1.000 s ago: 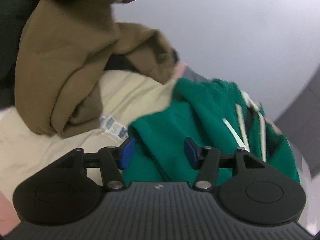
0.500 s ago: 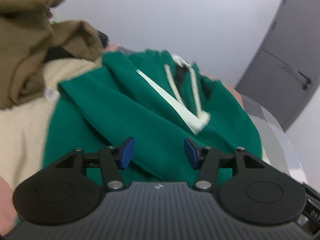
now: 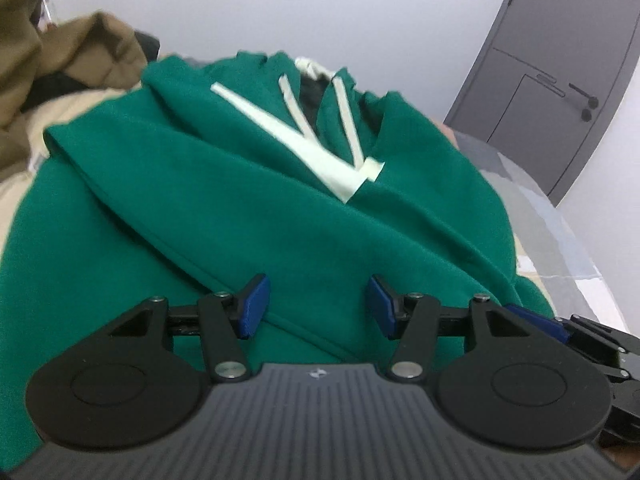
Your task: Fold large clothes
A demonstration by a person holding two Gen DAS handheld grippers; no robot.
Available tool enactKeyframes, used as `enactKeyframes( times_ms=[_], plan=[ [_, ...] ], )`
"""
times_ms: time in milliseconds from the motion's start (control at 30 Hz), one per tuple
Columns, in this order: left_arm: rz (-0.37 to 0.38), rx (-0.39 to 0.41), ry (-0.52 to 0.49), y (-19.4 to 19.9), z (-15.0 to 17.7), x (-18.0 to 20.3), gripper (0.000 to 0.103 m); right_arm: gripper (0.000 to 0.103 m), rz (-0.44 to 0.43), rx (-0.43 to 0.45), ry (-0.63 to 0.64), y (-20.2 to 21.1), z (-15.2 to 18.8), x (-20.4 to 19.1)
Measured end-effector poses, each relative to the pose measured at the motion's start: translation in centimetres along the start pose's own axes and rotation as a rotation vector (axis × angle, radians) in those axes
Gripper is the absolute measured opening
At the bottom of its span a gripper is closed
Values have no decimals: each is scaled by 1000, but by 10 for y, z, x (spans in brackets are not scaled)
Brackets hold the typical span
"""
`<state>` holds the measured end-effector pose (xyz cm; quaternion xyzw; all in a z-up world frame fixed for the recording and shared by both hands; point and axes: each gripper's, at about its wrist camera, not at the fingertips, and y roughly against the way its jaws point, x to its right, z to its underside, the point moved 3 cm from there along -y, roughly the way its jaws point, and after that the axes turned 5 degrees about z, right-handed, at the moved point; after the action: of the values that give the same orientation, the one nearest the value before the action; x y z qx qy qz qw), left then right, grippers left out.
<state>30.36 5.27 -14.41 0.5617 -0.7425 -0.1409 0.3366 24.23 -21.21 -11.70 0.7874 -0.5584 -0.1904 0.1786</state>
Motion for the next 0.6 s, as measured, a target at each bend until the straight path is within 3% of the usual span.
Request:
enactKeyframes(
  times_ms=[200,367,600],
  plan=[
    [-36,-57,-45,-20,8,2,60,34,23,-86,-12,-21,9,4],
    [-43,-58,-48,-20,7,2,60,35,43,-102,2,-28,10,1],
    [-18,23,-35,13,-16,5,63,40,3,-66,-117,-8,-14,3]
  ],
)
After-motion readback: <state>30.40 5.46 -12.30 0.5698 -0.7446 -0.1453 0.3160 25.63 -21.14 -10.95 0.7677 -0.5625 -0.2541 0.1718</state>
